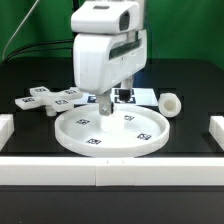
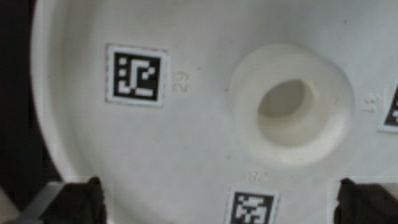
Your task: Assemble round table
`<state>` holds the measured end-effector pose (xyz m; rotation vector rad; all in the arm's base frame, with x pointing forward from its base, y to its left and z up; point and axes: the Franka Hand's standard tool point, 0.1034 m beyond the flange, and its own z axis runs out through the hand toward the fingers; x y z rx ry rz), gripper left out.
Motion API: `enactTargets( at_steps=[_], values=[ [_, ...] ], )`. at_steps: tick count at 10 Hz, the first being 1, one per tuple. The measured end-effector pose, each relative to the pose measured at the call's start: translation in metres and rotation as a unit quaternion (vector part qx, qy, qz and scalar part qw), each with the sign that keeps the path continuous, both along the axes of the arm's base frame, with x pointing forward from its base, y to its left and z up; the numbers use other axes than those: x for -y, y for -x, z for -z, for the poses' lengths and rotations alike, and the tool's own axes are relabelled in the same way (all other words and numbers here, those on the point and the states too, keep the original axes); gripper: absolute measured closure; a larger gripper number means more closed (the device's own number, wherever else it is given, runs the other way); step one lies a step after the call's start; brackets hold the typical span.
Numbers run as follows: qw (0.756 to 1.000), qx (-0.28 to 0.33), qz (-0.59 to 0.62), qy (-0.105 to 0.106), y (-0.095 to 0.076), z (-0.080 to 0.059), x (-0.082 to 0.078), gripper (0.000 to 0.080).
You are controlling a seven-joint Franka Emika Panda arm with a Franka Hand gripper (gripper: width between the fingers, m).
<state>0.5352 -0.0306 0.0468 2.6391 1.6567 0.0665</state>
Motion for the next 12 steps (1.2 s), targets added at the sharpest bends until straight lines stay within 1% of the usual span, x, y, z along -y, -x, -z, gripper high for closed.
enactTargets(
  at_steps=[1, 4, 7, 9, 10, 11, 12],
  values=[
    [1.000, -0.007, -0.001, -0.001, 0.010, 0.007, -0.002, 0.0150],
    [1.000, -0.019, 0.000, -0.003, 0.021, 0.020, -0.003, 0.0150],
    [1.000, -0.026, 0.003, -0.004, 0.025, 0.028, 0.001, 0.0150],
    [1.000, -0.028, 0.003, -0.004, 0.026, 0.029, 0.000, 0.0150],
    [1.000, -0.028, 0.003, -0.004, 0.026, 0.029, 0.001, 0.0238],
    [1.000, -0.029, 0.004, -0.004, 0.027, 0.030, 0.002, 0.0371],
    [1.000, -0.029, 0.004, -0.004, 0.027, 0.030, 0.002, 0.0371]
  ],
)
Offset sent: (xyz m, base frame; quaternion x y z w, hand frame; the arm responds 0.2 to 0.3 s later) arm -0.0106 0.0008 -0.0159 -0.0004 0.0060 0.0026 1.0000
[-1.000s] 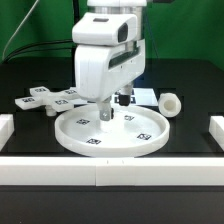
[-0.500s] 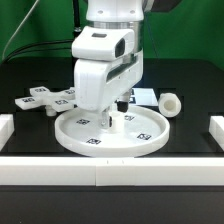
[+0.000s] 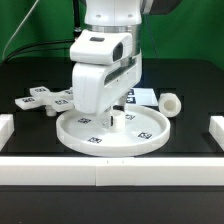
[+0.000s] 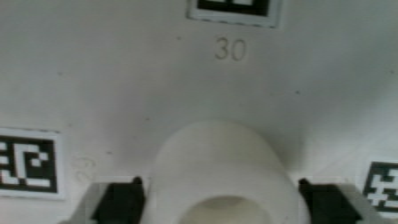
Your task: Assemble round table
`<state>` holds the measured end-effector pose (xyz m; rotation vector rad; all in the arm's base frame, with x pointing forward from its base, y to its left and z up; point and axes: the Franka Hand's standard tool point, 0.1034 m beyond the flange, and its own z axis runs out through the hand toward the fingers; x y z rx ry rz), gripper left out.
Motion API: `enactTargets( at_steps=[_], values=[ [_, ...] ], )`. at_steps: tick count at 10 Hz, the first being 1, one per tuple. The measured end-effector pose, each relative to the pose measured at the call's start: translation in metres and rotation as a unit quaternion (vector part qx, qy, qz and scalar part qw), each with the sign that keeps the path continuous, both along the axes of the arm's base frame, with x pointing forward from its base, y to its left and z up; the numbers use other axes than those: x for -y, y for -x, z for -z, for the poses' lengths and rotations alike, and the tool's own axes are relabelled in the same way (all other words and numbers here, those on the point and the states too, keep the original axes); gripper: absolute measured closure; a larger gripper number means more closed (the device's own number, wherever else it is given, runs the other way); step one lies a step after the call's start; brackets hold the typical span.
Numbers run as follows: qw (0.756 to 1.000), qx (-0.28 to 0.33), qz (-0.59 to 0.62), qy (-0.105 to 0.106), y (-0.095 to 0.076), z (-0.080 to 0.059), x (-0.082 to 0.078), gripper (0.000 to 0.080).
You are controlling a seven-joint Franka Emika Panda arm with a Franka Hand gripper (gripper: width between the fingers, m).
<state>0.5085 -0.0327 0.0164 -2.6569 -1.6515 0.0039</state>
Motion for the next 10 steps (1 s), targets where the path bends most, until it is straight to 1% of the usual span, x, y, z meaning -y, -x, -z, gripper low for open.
enactTargets(
  at_steps=[1, 5, 6, 7, 8, 10],
  values=[
    [1.000, 0.000, 0.000, 0.000, 0.000, 0.000, 0.000, 0.0396],
    [1.000, -0.002, -0.002, 0.000, -0.001, -0.001, -0.001, 0.0396],
    [1.000, -0.001, -0.006, -0.001, -0.010, -0.004, -0.005, 0.0396],
    [1.000, 0.004, -0.011, -0.002, -0.019, -0.004, -0.012, 0.0396],
    [1.000, 0.006, -0.013, -0.005, -0.024, -0.001, -0.019, 0.0396],
    [1.000, 0.012, -0.025, -0.011, -0.037, 0.000, -0.036, 0.0395]
  ],
)
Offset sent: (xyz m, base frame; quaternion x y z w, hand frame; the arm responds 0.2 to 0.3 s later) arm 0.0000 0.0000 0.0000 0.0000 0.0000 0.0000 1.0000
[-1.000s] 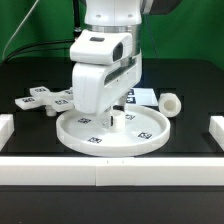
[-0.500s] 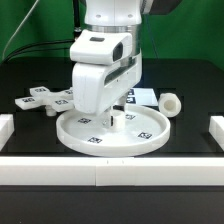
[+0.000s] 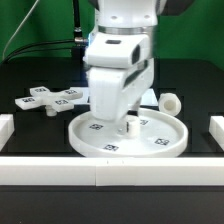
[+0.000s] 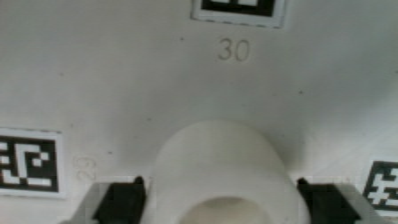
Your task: Assemble round table
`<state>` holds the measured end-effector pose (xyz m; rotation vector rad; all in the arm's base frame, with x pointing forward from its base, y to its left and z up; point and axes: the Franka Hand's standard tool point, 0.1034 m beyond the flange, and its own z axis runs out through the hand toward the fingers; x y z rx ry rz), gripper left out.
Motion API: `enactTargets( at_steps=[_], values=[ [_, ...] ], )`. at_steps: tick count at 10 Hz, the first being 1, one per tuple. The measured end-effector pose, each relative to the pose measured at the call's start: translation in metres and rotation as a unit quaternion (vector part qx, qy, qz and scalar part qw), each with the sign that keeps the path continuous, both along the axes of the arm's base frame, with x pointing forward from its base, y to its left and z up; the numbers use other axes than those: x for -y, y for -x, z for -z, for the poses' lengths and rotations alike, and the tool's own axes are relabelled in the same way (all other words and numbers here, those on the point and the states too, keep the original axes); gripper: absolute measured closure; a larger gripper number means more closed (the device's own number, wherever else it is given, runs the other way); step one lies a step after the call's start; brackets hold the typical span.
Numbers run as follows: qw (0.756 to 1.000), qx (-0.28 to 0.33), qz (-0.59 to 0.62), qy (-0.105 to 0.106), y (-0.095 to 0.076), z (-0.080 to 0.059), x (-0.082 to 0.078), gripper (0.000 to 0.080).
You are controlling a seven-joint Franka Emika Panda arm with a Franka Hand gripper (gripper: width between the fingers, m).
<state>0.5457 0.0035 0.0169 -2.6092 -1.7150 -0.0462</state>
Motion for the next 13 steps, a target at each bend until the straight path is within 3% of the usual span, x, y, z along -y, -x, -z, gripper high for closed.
enactTargets(
  at_steps=[4, 8, 9, 10, 11, 13],
  values=[
    [1.000, 0.007, -0.001, -0.006, -0.014, -0.002, -0.033, 0.0395],
    [1.000, 0.002, 0.009, -0.003, -0.016, -0.002, -0.034, 0.0394],
    [1.000, 0.001, 0.009, -0.003, -0.016, -0.002, -0.034, 0.0330],
    [1.000, 0.001, 0.009, -0.003, -0.016, -0.002, -0.034, 0.0330],
    [1.000, 0.001, 0.010, -0.003, -0.016, -0.004, -0.034, 0.0184],
    [1.000, 0.008, 0.023, 0.000, -0.013, -0.024, -0.035, 0.0160]
  ],
)
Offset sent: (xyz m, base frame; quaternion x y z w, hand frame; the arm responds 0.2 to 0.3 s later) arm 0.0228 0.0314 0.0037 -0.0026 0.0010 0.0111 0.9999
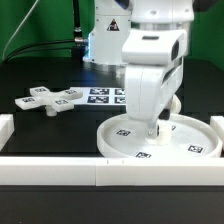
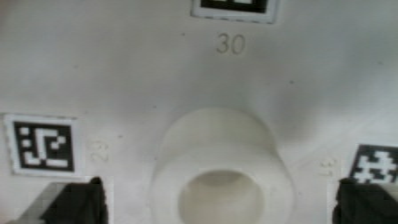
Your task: Assemble round table
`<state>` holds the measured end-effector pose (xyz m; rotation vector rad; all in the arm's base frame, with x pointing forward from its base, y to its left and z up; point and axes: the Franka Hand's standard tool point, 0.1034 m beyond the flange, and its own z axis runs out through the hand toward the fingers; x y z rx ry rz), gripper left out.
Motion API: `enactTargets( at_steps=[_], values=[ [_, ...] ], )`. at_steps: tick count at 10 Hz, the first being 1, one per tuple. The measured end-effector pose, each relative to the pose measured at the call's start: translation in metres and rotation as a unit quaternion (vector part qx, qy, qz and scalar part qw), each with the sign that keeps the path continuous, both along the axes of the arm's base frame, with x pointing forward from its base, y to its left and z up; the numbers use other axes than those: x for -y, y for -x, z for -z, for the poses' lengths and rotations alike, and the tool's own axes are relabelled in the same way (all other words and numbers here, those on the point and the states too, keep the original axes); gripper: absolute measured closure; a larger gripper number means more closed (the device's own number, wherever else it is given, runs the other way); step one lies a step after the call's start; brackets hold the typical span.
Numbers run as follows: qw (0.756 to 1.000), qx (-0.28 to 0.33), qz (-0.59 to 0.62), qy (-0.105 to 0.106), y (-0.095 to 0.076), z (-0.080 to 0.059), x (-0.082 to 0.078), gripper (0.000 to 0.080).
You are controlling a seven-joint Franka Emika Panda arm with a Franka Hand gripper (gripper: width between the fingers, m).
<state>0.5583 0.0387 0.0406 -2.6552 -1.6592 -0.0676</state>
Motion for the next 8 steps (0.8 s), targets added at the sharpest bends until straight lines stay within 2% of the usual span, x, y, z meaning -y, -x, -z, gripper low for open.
enactTargets(
  at_steps=[3, 4, 6, 8],
  values=[
    [0.997, 0.005, 0.083, 0.002, 0.025, -0.030, -0.005, 0.0151],
    [0.993, 0.007, 0.117, 0.001, 0.034, -0.034, -0.009, 0.0151],
    [0.989, 0.009, 0.148, -0.002, 0.046, -0.031, -0.017, 0.0151],
    [0.989, 0.008, 0.149, -0.002, 0.045, -0.031, -0.017, 0.0151]
  ],
)
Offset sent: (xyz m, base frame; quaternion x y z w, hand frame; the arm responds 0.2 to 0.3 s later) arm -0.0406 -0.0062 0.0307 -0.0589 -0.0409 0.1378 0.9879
